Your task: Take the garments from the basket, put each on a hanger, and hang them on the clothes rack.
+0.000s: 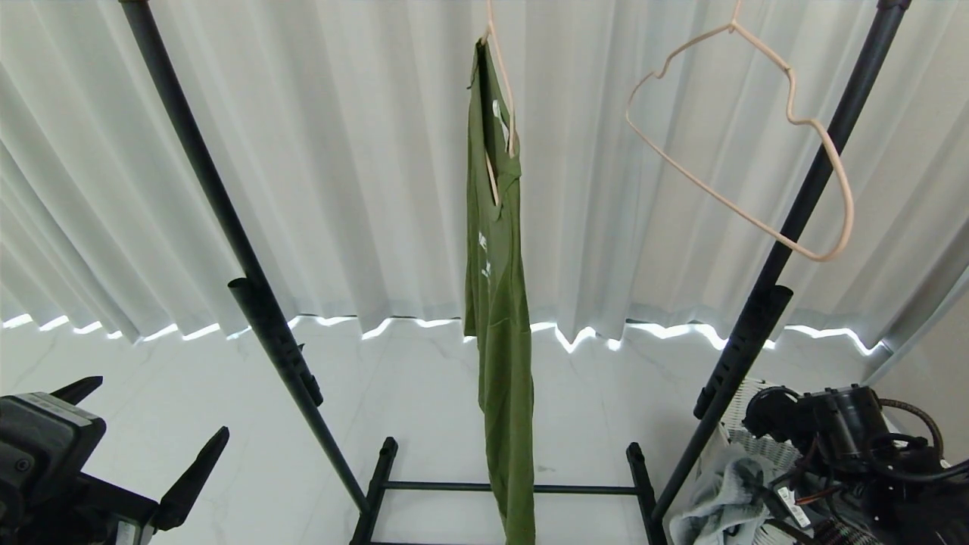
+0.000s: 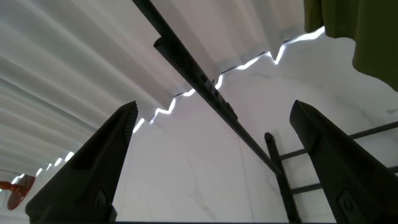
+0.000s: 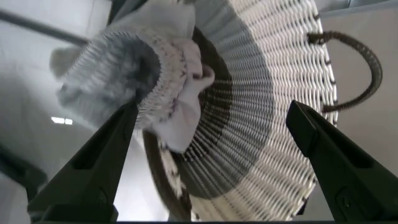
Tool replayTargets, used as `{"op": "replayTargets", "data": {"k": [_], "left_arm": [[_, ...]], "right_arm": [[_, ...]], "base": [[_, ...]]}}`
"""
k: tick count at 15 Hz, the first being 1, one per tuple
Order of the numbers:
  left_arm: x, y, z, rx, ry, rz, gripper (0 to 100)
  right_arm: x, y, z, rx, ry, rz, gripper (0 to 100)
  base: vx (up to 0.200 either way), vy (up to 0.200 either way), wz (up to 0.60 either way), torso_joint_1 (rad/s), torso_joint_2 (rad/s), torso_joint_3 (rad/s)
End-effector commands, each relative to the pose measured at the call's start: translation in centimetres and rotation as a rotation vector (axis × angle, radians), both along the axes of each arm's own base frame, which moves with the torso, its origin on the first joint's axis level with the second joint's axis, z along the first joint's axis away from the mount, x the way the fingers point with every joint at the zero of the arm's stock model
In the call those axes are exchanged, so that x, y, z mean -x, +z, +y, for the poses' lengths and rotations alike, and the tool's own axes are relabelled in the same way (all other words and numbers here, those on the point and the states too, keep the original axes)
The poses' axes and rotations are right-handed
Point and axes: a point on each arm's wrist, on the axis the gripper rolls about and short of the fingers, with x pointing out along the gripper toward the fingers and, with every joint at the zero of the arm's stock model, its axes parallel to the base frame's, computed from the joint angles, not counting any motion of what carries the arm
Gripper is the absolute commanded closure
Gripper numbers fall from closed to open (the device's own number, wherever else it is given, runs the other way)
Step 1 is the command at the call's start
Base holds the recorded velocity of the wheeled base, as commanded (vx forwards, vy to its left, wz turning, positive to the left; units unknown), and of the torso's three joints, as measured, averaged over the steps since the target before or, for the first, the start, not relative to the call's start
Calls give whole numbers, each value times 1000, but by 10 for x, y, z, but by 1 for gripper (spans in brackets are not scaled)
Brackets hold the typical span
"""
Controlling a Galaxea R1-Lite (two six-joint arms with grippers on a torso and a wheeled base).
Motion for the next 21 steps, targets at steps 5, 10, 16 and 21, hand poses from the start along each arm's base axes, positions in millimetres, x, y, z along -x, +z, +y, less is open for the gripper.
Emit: {"op": "replayTargets", "data": {"k": [5, 10, 16, 21], "left_arm": [[0, 0, 0, 0, 0, 2, 0], [1, -2, 0, -1, 0, 5, 0], [1, -1, 0, -1, 0, 4, 0], [1, 0, 0, 1, 0, -2, 0]], "right_arm": [[-22, -7, 2, 5, -49, -19, 0], [-20, -4, 7, -1, -28, -29, 0], [-22, -2, 16, -18, 0, -51, 0], [-30, -11, 5, -10, -59, -29, 0]], "base": [[0, 0, 0, 0, 0, 0], [0, 0, 0, 0, 0, 0], [0, 0, 0, 0, 0, 0], [0, 0, 0, 0, 0, 0]]}}
